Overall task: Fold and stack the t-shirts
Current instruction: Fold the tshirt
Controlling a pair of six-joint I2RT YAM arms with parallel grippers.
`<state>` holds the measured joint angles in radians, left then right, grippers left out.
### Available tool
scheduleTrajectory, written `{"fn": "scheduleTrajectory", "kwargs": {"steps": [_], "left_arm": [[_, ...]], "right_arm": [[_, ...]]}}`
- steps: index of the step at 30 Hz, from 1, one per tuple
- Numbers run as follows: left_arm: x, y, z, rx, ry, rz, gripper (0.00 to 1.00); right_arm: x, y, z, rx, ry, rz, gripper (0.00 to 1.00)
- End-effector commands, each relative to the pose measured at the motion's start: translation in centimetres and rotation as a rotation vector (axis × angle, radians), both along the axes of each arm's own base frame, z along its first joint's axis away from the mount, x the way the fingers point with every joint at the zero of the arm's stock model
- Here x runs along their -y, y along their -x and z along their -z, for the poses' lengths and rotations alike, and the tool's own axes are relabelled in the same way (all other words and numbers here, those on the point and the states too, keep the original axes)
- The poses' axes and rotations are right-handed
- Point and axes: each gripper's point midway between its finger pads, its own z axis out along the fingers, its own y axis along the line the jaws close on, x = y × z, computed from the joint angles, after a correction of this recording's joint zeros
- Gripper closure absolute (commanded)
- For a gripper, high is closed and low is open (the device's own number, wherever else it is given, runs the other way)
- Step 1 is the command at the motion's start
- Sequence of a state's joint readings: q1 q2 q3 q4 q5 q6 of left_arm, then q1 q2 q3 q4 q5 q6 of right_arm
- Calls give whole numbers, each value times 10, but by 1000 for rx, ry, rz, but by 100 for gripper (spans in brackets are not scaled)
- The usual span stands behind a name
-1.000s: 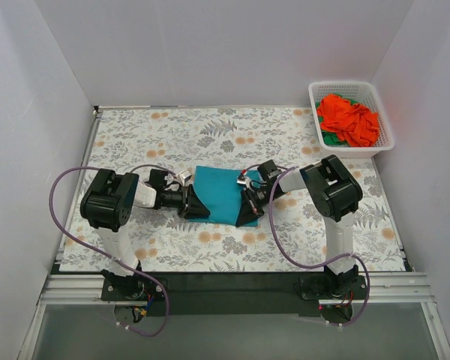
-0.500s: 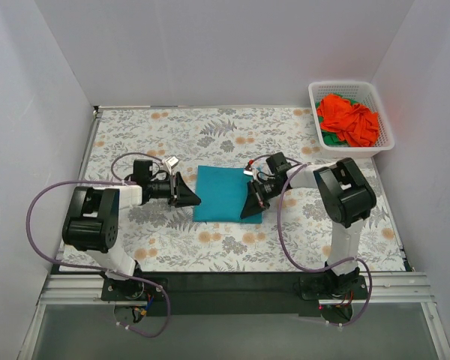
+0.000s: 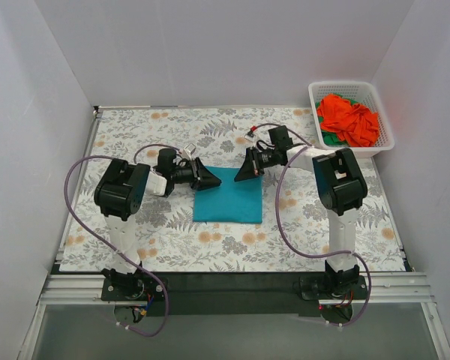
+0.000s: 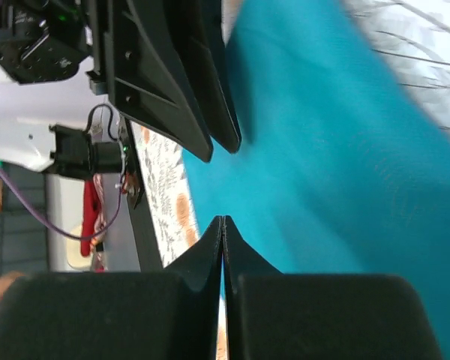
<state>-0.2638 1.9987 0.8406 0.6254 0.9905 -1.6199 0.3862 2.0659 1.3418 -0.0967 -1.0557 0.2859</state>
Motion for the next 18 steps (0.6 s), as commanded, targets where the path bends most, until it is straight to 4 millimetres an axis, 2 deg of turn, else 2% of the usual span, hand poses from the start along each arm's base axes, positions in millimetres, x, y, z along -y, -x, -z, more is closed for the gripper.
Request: {"fn": "scheduleTrajectory", "kwargs": {"steps": [1, 5, 6, 10, 15, 18], "left_arm": [[2, -49, -15, 96, 11, -110, 77], [-15, -64, 12, 50, -31, -187, 78], [-19, -66, 14, 47, -33, -203, 77], [-43, -64, 37, -5, -61, -265, 77], [-66, -52, 53, -52, -87, -306, 78], [-71, -45, 46, -31, -83, -291, 78]], "right_arm": [[-5, -33, 5, 38, -23, 56, 99], [9, -43, 39, -1, 8, 99, 99], [18, -43, 53, -10, 22, 111, 99], [39, -35, 77, -9, 63, 133, 99], [56, -33, 86, -14, 77, 158, 99], [54, -29, 71, -17, 32, 130, 99]]}}
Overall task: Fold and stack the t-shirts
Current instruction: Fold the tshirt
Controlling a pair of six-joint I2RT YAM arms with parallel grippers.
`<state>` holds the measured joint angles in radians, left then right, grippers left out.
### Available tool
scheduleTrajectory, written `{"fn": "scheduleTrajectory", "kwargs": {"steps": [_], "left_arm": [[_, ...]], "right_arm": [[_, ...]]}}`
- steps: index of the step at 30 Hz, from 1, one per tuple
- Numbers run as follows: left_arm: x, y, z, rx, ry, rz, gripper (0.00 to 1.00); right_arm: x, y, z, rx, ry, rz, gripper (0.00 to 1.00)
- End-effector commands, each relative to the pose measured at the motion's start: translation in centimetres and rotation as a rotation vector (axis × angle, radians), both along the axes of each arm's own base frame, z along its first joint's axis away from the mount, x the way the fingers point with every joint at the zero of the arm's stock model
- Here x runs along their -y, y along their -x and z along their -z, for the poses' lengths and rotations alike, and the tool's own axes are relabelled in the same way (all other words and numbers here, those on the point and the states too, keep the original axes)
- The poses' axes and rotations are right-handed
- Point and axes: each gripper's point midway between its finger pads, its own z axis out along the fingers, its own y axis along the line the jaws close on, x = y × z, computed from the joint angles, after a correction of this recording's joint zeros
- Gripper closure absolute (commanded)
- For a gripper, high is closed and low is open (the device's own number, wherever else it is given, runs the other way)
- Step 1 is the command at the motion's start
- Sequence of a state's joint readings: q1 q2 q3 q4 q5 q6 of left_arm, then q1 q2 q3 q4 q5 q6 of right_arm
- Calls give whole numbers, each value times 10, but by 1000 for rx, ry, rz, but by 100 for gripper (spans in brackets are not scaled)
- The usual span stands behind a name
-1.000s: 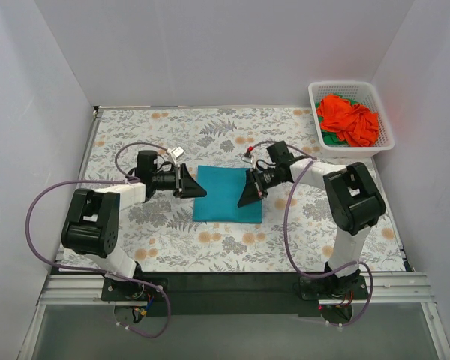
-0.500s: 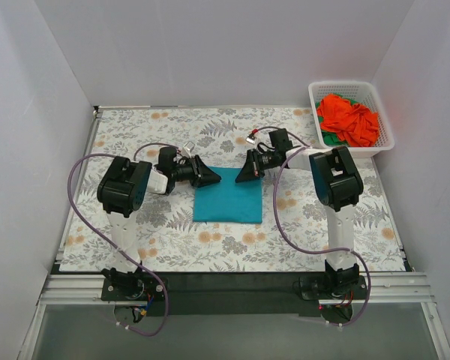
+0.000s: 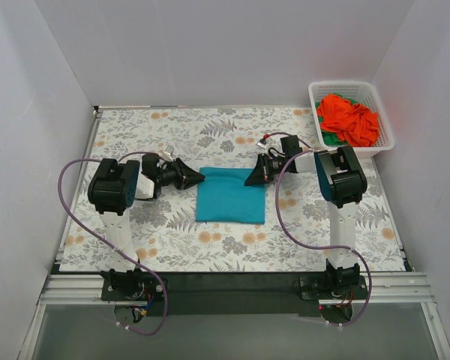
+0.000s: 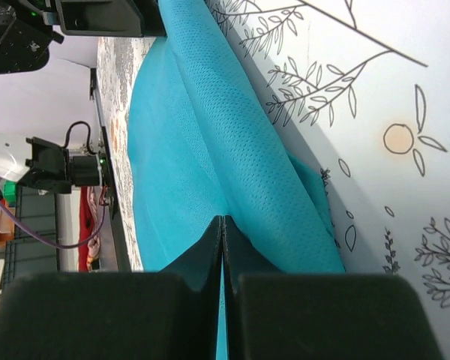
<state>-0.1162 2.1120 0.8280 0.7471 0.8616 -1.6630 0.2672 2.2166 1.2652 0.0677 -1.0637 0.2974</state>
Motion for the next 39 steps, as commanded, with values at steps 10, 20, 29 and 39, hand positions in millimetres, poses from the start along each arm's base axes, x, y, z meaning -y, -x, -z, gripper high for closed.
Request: {"fn": "scheduleTrajectory", "kwargs": {"steps": [10, 20, 29, 39], "left_arm": [[17, 14, -103, 301, 27, 87, 77], [64, -18, -68, 193, 72, 91, 78], [42, -30, 3, 43, -12, 7, 79], [3, -34, 14, 26, 14, -81, 78]], "right_arm": [[-1, -13, -114, 172, -132, -33, 98], [-33, -47, -85, 110, -124, -10, 99], [-16, -66, -2, 57, -30, 53, 99], [5, -66, 29, 22, 6, 94, 99]]}}
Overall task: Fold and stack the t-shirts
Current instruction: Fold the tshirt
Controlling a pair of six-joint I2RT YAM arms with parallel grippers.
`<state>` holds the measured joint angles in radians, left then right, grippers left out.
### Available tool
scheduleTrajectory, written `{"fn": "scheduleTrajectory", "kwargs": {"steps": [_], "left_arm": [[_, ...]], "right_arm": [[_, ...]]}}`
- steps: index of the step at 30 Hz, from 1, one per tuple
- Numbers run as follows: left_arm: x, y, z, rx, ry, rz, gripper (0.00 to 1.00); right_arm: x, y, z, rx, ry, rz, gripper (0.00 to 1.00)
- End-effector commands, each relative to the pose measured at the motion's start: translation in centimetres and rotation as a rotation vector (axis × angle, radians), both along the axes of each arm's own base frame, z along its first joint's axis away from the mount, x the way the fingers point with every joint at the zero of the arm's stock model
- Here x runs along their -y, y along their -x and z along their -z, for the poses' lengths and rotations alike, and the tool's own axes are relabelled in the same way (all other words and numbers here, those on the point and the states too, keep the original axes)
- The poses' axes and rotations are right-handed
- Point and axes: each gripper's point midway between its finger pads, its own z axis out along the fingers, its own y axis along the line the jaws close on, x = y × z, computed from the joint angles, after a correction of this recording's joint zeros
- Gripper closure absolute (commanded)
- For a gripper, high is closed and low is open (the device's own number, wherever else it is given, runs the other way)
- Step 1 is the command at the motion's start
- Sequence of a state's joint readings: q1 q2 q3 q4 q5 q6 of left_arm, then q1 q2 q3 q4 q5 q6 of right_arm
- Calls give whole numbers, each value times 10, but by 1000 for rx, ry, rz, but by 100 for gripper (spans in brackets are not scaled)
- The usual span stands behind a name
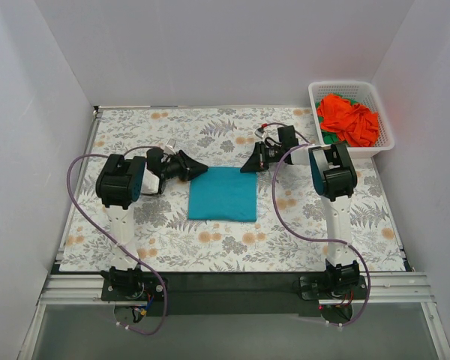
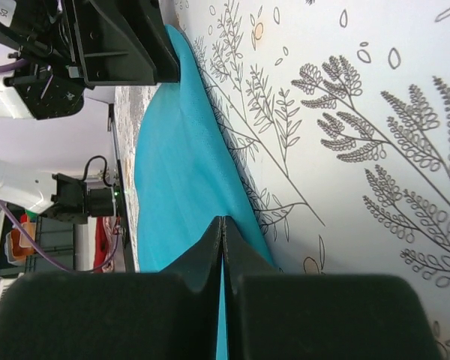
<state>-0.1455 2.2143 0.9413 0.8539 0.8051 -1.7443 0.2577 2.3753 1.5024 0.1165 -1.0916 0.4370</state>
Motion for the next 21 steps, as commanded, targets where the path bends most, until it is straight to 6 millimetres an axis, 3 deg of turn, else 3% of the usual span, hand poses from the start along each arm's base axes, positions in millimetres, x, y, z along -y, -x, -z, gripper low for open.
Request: {"fn": "scheduleTrajectory", "kwargs": {"steps": [1, 5, 8, 9, 10, 11, 13, 15, 16, 17, 18, 19, 20, 21], "left_arm": [[-12, 4, 14, -24, -8, -32, 77], [-15, 7, -9, 29, 42, -12, 70], [-27, 4, -26, 73, 54, -25, 68], [-32, 0, -41, 109, 51, -37, 68], [-45, -7, -48, 141, 31, -67, 67], [-54, -13, -51, 141, 7, -97, 67], [-64, -25, -81, 263, -49, -102, 62], [-83, -33, -90, 269, -123, -139, 55], [-88, -44, -122, 408, -210, -146, 54], [-92, -40, -115, 334, -259, -150, 52], [-101, -48, -120, 341, -344, -204, 50], [-91, -48, -144, 388, -397, -195, 48], [-90, -37, -134, 362, -492, -154, 46], [-90, -34, -136, 360, -549, -155, 40]], "right_arm": [[23, -14, 32, 36, 67, 68, 99], [28, -17, 28, 49, 71, 81, 99], [28, -19, 9, 75, 49, 75, 99], [26, -21, -9, 106, 34, 70, 93], [27, -23, -20, 122, 24, 72, 78], [26, -25, -45, 158, 2, 68, 70], [24, -26, -72, 191, -28, 59, 50], [25, -28, -113, 250, -64, 56, 40], [29, -29, -126, 266, -70, 66, 31], [32, -26, -149, 309, -81, 71, 28], [35, -24, -159, 325, -84, 77, 23], [43, -24, -168, 342, -82, 93, 9], [49, -20, -189, 390, -83, 110, 2], [54, -15, -189, 389, -73, 123, 2]]}}
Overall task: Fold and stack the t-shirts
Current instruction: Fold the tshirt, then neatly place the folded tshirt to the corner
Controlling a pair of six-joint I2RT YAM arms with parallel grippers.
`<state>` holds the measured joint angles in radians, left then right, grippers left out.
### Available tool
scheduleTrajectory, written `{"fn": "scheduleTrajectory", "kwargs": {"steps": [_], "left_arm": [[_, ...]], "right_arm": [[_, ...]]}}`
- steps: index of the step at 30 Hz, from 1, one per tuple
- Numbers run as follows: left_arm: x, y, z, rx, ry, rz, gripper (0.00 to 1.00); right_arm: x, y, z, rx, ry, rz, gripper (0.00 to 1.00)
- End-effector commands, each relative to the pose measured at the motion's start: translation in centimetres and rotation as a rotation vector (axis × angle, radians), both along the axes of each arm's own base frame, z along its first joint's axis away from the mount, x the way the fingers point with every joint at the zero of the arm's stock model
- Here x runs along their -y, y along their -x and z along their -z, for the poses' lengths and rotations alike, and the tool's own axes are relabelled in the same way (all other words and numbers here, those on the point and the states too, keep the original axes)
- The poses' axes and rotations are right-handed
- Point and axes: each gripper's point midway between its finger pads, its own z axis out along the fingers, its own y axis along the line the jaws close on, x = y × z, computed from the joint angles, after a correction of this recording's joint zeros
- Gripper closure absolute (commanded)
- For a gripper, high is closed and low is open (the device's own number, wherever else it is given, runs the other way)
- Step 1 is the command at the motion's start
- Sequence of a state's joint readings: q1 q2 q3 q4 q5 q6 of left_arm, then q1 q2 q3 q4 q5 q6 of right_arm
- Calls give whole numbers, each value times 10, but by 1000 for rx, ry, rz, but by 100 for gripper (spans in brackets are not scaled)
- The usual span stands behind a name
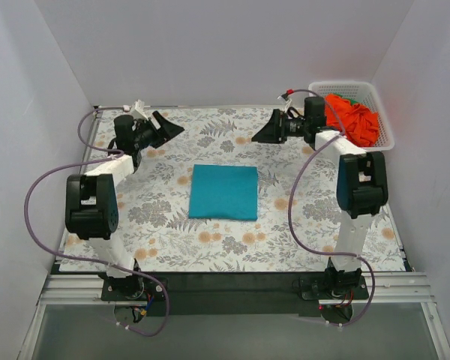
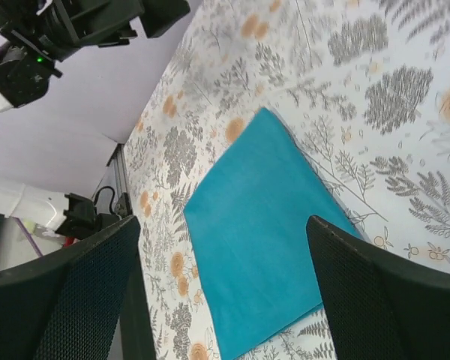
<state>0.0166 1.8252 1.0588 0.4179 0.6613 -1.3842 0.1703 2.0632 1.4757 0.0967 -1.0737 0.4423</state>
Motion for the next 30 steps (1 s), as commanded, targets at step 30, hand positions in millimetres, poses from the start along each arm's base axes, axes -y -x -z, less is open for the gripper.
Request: {"fn": "scheduleTrajectory", "kwargs": {"steps": [30], "left_arm": [[82, 147, 164, -372, -977, -11, 5]], "right_arm": [[90, 67, -6, 58, 318, 144, 2]]}}
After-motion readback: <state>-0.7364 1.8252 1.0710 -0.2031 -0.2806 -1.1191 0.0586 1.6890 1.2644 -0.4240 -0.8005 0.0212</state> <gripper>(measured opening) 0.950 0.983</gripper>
